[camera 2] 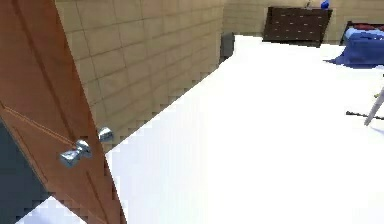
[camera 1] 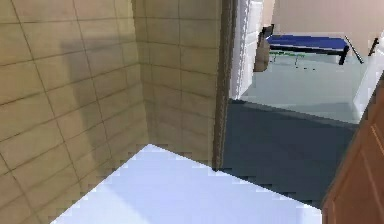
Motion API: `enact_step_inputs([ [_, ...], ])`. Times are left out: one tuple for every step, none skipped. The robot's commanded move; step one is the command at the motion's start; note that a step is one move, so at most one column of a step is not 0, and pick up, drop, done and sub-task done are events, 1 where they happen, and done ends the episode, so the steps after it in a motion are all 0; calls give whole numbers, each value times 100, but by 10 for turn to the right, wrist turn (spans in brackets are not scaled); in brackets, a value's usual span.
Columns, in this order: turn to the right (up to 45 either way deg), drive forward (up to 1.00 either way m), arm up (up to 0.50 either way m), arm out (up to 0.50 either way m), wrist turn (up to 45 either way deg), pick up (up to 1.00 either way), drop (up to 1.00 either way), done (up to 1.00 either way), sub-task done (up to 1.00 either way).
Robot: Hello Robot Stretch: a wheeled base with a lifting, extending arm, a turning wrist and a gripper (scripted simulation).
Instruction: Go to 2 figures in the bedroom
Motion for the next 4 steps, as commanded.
enact_step_inputs([
  [0,40,0,0,0,0,0,0,0],
  [360,0,0,0,0,0,0,0,0],
  [0,100,0,0,0,0,0,0,0],
  [30,0,0,0,0,0,0,0,0],
])
